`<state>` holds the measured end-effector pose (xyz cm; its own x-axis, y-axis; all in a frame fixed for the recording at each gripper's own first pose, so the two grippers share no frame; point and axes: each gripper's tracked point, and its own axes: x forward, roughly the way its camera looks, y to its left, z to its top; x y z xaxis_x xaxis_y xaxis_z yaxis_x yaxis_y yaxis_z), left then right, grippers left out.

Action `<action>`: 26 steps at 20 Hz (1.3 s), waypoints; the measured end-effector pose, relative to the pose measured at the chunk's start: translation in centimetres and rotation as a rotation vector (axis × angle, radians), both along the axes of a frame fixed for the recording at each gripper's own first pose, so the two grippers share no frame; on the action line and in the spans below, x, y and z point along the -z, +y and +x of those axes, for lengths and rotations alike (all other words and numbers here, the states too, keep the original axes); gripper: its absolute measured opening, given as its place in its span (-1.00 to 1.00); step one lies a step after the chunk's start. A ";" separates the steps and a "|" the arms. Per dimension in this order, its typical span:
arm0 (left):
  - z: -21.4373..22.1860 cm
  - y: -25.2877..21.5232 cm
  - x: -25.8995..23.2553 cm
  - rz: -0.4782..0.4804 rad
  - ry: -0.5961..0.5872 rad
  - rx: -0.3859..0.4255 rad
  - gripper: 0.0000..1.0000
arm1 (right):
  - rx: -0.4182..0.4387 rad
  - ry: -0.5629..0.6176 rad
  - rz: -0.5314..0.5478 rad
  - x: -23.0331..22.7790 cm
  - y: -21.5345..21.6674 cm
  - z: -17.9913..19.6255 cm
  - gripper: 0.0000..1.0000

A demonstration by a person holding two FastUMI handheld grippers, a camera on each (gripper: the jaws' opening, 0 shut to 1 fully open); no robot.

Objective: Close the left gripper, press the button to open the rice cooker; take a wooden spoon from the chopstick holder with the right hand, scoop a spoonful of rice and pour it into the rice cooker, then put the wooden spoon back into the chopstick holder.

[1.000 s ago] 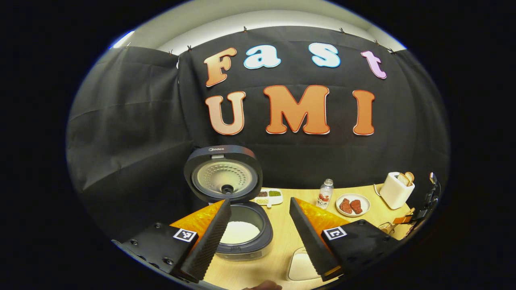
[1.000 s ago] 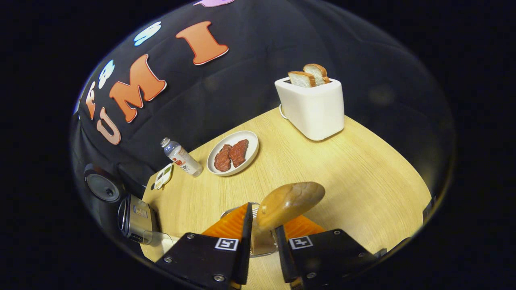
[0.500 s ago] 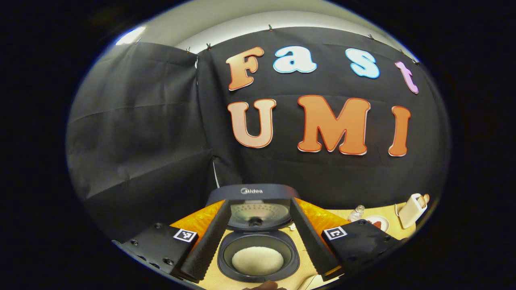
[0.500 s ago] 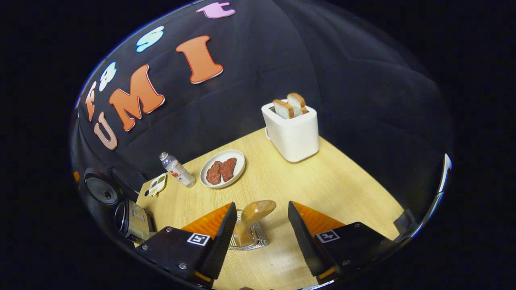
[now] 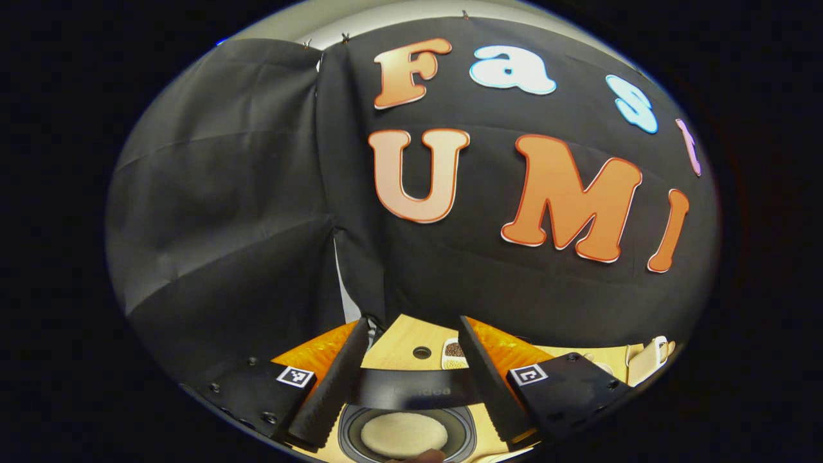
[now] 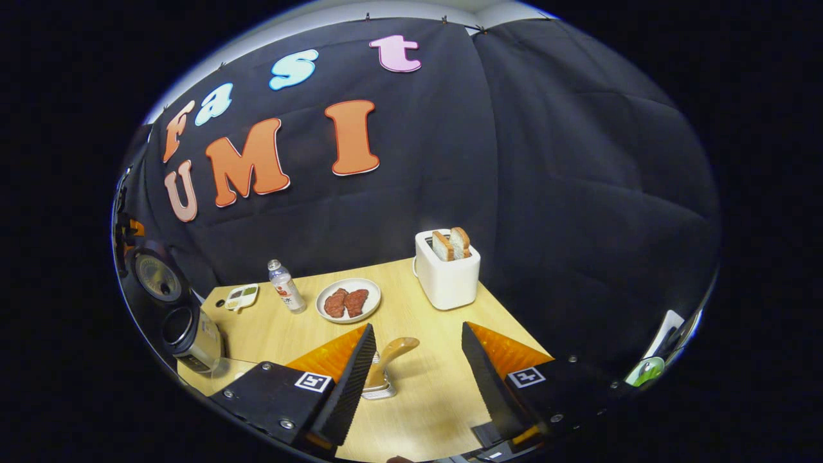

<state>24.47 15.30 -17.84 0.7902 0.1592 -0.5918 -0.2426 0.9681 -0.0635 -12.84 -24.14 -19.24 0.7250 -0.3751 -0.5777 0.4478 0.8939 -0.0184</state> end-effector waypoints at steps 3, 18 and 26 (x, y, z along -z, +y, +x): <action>-0.5 -0.5 2.4 0.010 0.118 0.005 0.94 | 0.011 0.031 0.008 0.6 0.5 -1.1 0.68; -19.7 -6.2 16.3 -0.116 0.829 0.073 1.00 | -0.208 0.054 0.075 3.1 7.8 4.5 0.71; -19.2 -6.8 16.8 -0.068 0.690 0.056 0.95 | -0.257 0.028 0.114 3.0 10.5 6.2 0.72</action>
